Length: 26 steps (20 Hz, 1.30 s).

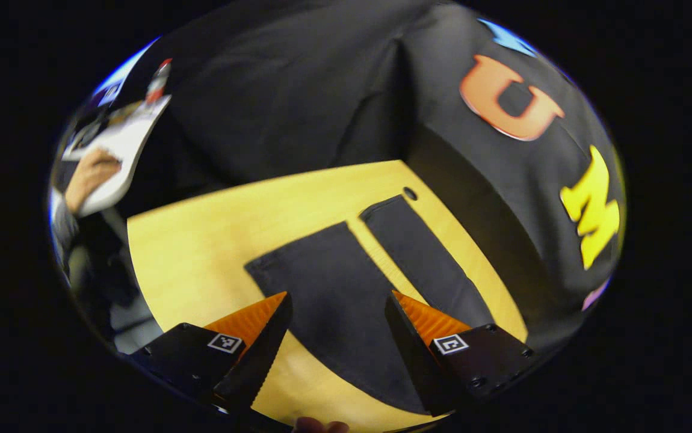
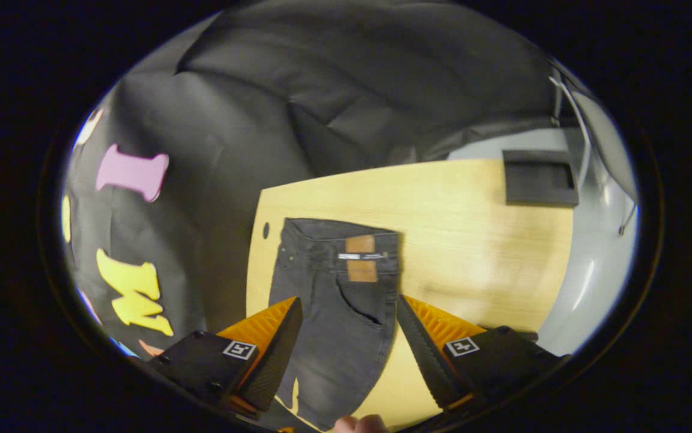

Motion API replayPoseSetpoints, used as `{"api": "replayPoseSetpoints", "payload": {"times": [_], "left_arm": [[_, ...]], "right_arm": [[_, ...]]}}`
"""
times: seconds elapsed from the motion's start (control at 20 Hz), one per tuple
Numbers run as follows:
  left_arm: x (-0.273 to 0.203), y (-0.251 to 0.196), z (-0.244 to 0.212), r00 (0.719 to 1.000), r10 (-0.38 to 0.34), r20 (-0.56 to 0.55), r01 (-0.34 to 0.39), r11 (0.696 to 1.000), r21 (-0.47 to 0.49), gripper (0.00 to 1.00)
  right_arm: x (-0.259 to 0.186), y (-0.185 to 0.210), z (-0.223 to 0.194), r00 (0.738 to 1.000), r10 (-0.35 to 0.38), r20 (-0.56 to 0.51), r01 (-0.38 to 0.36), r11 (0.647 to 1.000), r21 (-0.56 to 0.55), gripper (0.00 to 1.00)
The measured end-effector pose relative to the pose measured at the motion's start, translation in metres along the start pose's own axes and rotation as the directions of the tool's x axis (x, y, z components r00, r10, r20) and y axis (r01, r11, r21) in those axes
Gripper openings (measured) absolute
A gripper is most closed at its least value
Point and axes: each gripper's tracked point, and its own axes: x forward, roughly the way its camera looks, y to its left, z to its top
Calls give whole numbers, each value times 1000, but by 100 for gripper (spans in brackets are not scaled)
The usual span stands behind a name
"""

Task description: Grasp the waist and the cuffs of the jeans and fold them to make the two legs overlap; first hold the waist and fold one-third of the jeans toward the cuffs, then hold the cuffs and fold the remaining one-third in the same direction to finish folding.

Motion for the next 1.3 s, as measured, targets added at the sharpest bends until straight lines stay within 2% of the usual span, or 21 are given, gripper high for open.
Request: {"api": "replayPoseSetpoints", "payload": {"times": [0.15, 0.3, 0.5, 0.6, 0.65, 0.7, 0.8, 0.9, 0.95, 1.0, 1.2, 1.25, 1.3], "left_arm": [[-3, -2, -9, 999, 1, -53, -9, 988, -152, 99], [-2, 0, -8, 997, 5, -78, -24, 970, -240, 99], [17, -1, -12, 993, -4, -117, -35, 944, -329, 100], [26, 3, -8, 993, -11, -114, -28, 944, -330, 98], [32, 3, -6, 994, -17, -111, -20, 946, -323, 96], [35, 0, -5, 993, -18, -113, -19, 948, -317, 100], [40, -4, -2, 993, -25, -114, -11, 950, -312, 96], [46, -12, 0, 993, -35, -111, -2, 950, -313, 100], [48, -16, 0, 993, -39, -112, 1, 950, -313, 100], [52, -19, 1, 992, -47, -113, 9, 949, -315, 96], [63, -31, 1, 990, -69, -122, 26, 947, -320, 94], [64, -33, 1, 990, -69, -124, 27, 949, -314, 91], [66, -34, 0, 989, -68, -131, 25, 952, -306, 93]], "right_arm": [[6, -3, -4, 1000, -27, -11, 27, 1000, 12, 98], [10, -3, -5, 999, -41, -30, 40, 998, -40, 98], [26, -8, -8, 997, -70, -35, 68, 996, -52, 98], [34, -10, -8, 996, -84, -41, 81, 995, -66, 98], [40, -12, -9, 995, -94, -43, 91, 994, -67, 92], [43, -9, -9, 995, -89, -42, 87, 994, -63, 92], [50, -4, -9, 995, -88, -40, 85, 993, -84, 95], [57, 3, -11, 995, -93, -37, 89, 990, -111, 92], [60, 6, -12, 994, -100, -33, 96, 989, -114, 95], [64, 6, -12, 994, -110, -27, 106, 987, -120, 95], [67, 5, -13, 987, -159, -6, 156, 976, -152, 95], [67, 3, -13, 983, -186, 0, 184, 971, -154, 95], [68, 1, -12, 976, -219, 10, 218, 962, -162, 92]]}}
